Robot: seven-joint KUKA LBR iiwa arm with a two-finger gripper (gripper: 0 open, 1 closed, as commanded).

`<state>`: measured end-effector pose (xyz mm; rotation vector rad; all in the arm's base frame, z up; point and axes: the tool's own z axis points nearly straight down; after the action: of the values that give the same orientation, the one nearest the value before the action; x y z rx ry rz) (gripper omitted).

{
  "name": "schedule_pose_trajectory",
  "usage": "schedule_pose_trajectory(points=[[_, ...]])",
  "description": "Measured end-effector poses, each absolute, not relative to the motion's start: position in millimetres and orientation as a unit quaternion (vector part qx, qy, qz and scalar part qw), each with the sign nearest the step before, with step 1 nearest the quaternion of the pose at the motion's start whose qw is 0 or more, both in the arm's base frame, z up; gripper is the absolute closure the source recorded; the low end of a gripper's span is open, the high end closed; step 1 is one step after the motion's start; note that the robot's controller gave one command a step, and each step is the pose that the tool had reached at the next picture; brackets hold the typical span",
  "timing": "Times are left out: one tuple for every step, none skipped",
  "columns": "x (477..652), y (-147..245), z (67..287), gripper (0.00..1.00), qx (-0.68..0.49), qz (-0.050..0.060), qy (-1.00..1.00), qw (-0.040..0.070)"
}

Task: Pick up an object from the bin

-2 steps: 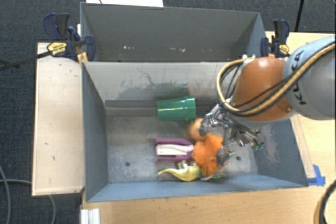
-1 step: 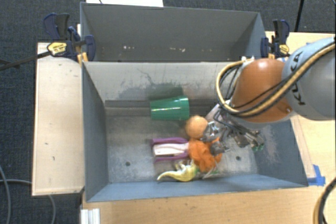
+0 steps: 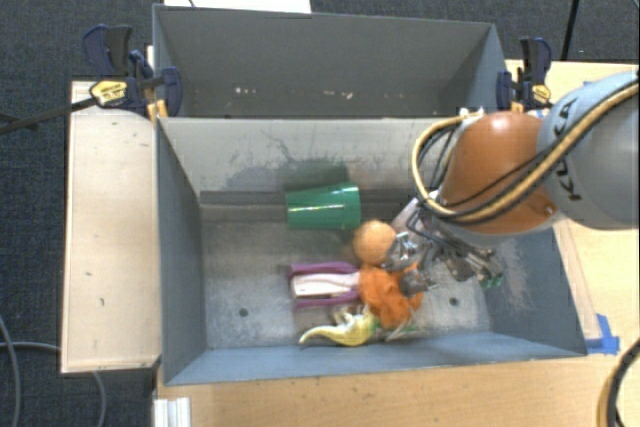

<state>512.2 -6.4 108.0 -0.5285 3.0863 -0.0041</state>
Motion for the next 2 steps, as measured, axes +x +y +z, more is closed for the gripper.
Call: schedule_pose_trajectory(points=[[512.2,-6,108,1.0,-0.169,-0.001,0.986,0.005],[511.7,-9,166,1.0,-0.18,0.0,0.984,0.001]])
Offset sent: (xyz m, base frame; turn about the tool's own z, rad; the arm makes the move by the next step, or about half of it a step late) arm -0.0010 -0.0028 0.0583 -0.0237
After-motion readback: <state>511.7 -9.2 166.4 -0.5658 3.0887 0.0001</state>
